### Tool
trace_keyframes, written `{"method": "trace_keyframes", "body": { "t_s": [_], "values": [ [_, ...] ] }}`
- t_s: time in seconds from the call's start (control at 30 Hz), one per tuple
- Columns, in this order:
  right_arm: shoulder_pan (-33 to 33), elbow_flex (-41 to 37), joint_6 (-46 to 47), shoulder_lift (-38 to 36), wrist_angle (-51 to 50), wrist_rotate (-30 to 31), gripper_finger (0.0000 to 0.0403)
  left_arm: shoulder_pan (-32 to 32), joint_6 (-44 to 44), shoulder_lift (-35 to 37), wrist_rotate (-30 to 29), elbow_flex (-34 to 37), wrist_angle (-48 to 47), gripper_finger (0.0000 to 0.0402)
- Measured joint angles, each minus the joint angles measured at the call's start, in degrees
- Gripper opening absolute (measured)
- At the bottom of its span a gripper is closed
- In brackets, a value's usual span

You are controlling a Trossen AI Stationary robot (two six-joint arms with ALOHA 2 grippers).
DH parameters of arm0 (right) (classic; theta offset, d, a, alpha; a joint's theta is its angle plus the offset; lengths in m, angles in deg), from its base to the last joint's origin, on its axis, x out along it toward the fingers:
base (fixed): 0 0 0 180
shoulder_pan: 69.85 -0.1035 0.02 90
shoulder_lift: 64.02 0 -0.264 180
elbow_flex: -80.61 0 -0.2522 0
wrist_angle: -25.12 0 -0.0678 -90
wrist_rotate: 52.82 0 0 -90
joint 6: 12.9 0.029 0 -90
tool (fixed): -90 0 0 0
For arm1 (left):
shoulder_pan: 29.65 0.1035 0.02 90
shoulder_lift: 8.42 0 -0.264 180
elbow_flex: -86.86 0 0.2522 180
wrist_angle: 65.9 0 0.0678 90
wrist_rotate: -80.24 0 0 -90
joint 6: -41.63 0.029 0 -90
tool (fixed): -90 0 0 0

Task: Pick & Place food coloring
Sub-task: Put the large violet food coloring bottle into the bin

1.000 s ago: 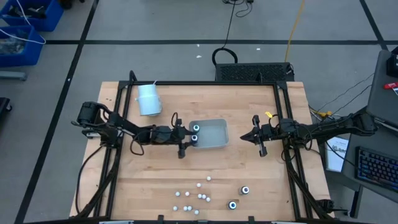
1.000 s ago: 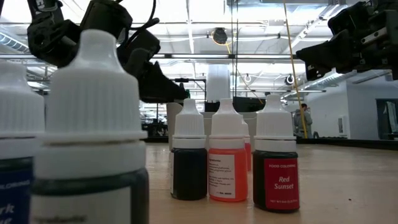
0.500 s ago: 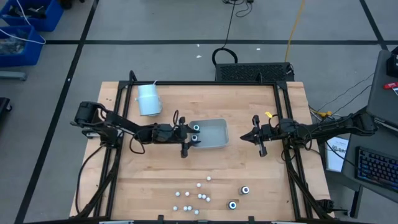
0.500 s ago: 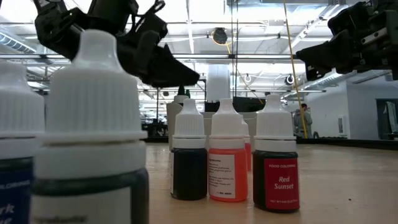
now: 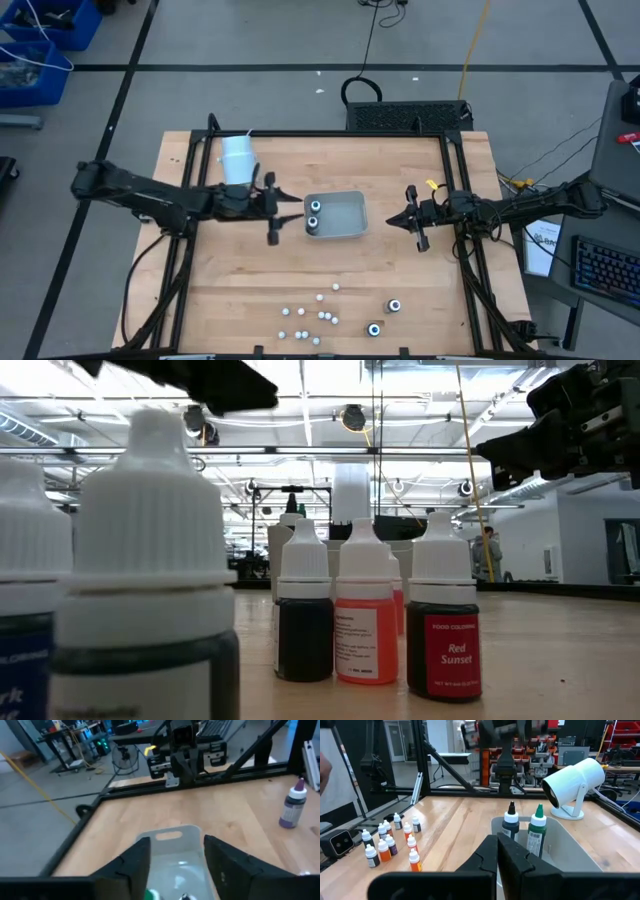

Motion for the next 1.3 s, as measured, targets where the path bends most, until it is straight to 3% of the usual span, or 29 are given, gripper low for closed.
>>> {"method": "trace_keyframes", "body": {
  "t_s": [0.23,0.3,0.4,0.53,0.9,1.2,1.3],
  "values": [
    [0.0,0.0,0.0,0.1,-0.1,0.0,0.0000,-0.7,3.0,6.9,-1.4,-7.4,-17.9,0.0031],
    [0.0,0.0,0.0,0.1,-0.1,0.0,0.0000,-0.7,4.1,8.0,-1.4,-9.3,-22.6,0.0010],
    [0.0,0.0,0.0,0.1,-0.1,0.0,0.0000,-1.2,7.4,10.6,-1.4,-11.0,-27.6,0.0009],
    [0.0,0.0,0.2,0.1,-0.2,0.0,0.0000,-1.5,10.6,15.9,-1.5,-11.6,-27.4,0.0005],
    [0.0,0.0,1.1,0.1,-0.1,0.0,0.0000,3.0,10.2,29.9,2.2,-11.4,-33.5,0.0003],
    [0.0,0.0,1.1,0.1,1.2,0.0,0.0000,9.6,7.4,42.8,2.8,-0.1,-32.5,0.0002],
    [0.0,0.0,1.1,0.1,1.2,0.0,0.0000,11.1,5.2,48.0,8.4,6.2,-26.6,0.0002]
  ]
}}
